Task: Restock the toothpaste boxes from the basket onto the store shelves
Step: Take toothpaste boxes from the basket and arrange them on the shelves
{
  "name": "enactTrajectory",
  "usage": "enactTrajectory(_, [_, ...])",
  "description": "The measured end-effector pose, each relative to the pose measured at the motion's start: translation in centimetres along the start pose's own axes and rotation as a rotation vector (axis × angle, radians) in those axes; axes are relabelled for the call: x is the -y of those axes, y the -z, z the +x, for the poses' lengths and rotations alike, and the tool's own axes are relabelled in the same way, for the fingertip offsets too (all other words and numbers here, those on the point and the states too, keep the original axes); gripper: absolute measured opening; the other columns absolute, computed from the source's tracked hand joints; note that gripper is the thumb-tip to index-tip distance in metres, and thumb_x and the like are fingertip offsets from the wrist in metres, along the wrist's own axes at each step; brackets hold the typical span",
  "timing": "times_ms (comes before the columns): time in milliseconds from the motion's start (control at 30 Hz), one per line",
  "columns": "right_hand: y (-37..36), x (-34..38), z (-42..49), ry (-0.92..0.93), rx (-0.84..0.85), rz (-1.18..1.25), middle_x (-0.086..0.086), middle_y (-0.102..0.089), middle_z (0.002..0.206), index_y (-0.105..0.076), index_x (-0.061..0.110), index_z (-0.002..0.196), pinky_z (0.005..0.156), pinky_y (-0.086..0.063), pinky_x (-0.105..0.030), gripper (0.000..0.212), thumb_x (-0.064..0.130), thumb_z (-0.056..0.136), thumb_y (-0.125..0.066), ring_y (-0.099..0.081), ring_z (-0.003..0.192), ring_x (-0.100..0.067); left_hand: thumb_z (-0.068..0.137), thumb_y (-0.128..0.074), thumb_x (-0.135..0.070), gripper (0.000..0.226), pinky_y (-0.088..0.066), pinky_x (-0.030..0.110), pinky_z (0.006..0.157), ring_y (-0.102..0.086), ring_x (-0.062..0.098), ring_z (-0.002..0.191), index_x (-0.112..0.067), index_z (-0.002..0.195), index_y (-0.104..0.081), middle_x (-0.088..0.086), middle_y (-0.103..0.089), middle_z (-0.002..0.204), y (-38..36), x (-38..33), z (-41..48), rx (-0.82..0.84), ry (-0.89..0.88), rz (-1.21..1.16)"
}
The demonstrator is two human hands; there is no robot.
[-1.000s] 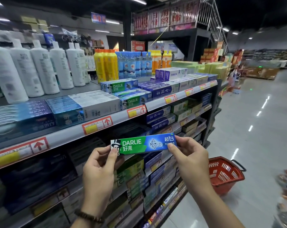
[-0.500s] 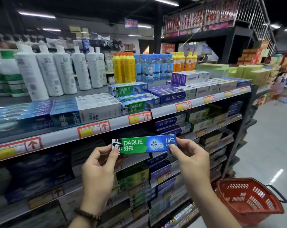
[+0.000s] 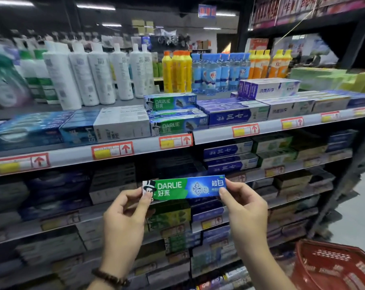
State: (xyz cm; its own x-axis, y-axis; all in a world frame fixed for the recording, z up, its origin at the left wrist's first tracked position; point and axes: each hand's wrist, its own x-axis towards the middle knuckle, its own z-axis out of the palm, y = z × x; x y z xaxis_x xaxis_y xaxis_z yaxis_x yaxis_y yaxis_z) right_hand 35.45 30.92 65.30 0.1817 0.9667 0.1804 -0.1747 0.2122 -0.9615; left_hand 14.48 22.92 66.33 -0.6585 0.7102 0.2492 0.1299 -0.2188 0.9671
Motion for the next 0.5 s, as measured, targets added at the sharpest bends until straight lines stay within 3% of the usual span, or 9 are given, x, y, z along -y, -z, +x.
enactTrajectory(200, [-0.1,-0.7,-1.8,-0.023,-0.003,0.008,0.001,-0.081,0.095,-0.08,0.019,0.099,0.077,-0.058,-0.025,0.014,0.005,0.096,-0.075,-0.077,0.092,-0.016,0.093,-0.075,-0.021,0.005,-0.05,0.005,0.069,-0.07,-0.004,0.084,-0.018,0.097,-0.076,-0.016,-0.078,0.092,1.2,0.1,-1.0,0.001,-0.007,-0.001])
enactTrajectory(267, [-0.5,-0.8,-2.7,-0.023,-0.03,-0.003,0.002,-0.081,0.092,-0.079,0.018,0.098,0.073,-0.057,-0.022,0.015,0.004,0.096,-0.075,-0.076,0.089,-0.015,0.092,-0.076,-0.023,0.005,-0.053,0.009,0.071,-0.071,-0.002,0.084,-0.021,0.097,-0.077,-0.016,-0.078,0.093,1.9,0.3,-0.9,0.016,-0.002,0.0])
enactTrajectory(400, [-0.9,-0.5,-4.3,-0.026,-0.058,-0.025,-0.001,-0.081,0.094,-0.08,0.018,0.098,0.081,-0.06,-0.034,0.015,0.004,0.097,-0.074,-0.077,0.093,-0.022,0.09,-0.078,-0.031,0.009,-0.055,0.019,0.077,-0.071,0.0,0.087,-0.026,0.097,-0.077,-0.018,-0.077,0.094,3.5,1.0,-0.8,0.045,0.017,0.032])
enactTrajectory(500, [-1.2,-0.4,-5.1,0.001,-0.063,-0.064,-0.001,-0.081,0.094,-0.08,0.02,0.098,0.08,-0.061,-0.035,0.016,0.005,0.097,-0.075,-0.077,0.091,-0.021,0.088,-0.078,-0.032,0.011,-0.053,0.024,0.079,-0.072,0.001,0.087,-0.027,0.097,-0.078,-0.017,-0.078,0.094,4.3,2.0,-0.8,0.056,0.05,0.024])
